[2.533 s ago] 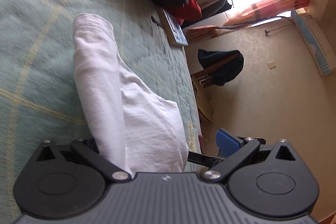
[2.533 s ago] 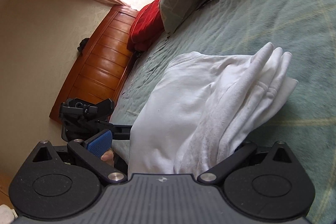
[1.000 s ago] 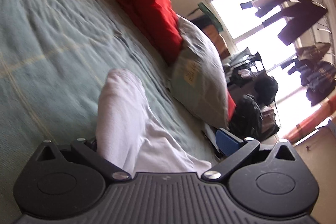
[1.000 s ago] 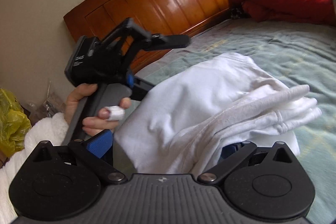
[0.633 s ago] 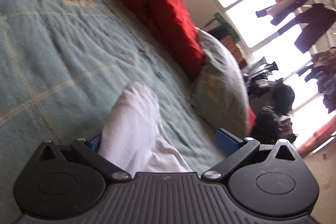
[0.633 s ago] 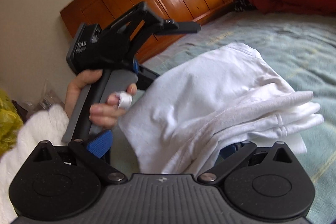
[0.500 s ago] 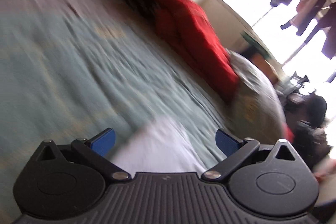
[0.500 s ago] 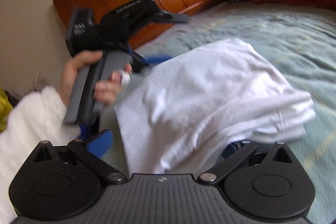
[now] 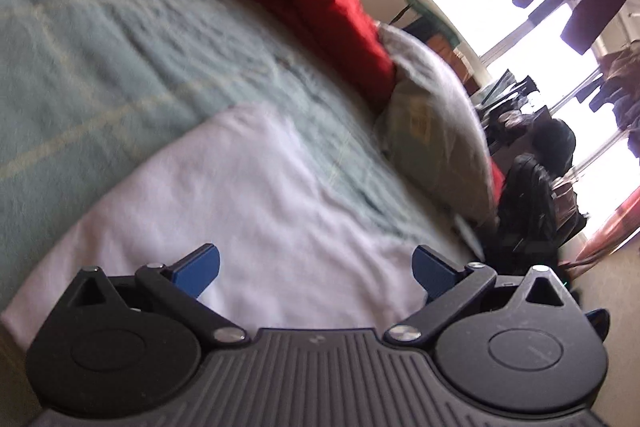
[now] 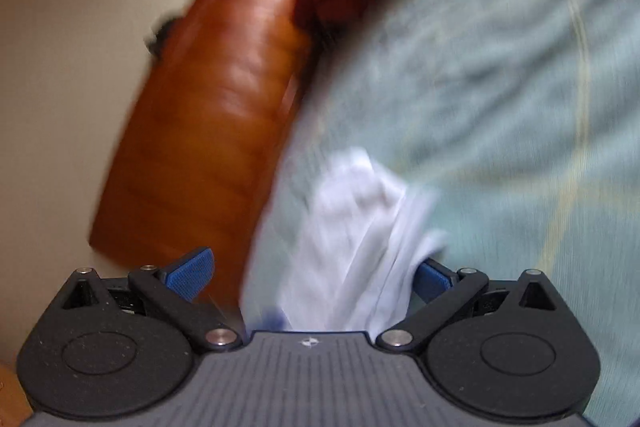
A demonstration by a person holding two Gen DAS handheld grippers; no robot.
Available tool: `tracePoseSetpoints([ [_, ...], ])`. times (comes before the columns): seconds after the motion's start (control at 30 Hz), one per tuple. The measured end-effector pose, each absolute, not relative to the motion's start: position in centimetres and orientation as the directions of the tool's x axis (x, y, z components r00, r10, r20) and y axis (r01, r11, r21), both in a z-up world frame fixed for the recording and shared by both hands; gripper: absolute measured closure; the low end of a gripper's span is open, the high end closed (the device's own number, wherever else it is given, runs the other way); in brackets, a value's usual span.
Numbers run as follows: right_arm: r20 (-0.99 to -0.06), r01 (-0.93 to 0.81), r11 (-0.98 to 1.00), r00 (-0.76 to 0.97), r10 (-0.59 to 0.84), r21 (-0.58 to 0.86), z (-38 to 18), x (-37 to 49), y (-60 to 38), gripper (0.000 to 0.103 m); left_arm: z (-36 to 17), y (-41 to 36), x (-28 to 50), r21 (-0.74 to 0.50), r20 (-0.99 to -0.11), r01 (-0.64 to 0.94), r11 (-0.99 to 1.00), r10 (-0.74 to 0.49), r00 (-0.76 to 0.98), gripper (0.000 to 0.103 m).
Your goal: Fold clothes
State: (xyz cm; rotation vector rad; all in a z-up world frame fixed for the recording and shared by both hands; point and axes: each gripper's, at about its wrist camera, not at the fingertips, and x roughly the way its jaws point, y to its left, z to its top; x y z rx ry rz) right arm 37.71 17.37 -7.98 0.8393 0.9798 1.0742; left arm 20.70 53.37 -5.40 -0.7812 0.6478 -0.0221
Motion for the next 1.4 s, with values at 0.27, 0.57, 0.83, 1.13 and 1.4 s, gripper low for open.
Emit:
tracePoseSetpoints([
  [0.27, -0.43, -0.69, 0.48, 0.264, 0.863, 0.541, -2.3, 35.5, 18.4, 0.0, -2.4, 52.9, 18.4, -0.527, -0.545, -0.208, 0.824, -0.14, 0.827, 0.001],
  [0.57, -0.662, -0.96, 0.273, 0.242, 0.709, -0.058, -7.2, 27.9, 25.3, 0.005, -5.1, 52.1, 17.6, -0.439, -0.633, -0.222, 0.871, -0.125, 0.764, 0.001],
  [0.83, -0.544, -0.98, 0.19, 0.133, 0.828, 0.049, -3.7, 27.2, 23.5, 0.007, -2.1, 50.2, 16.5, -0.385, -0.608, -0.169, 0.907, -0.111, 0.786, 0.001],
  [1.13, -0.625, -0.977, 0.186, 0.083, 0.777, 0.103, -6.8, 27.3, 24.2, 0.007, -2.3, 48.9, 15.5, -0.336, -0.643, -0.18, 0.925, -0.086, 0.761, 0.001],
  [1.4, -0.648, -0.988, 0.151, 0.106, 0.755, 0.014, -8.2, 25.6, 25.5, 0.0, -2.3, 48.4, 14.9, -0.311, -0.656, -0.184, 0.933, -0.07, 0.752, 0.001],
])
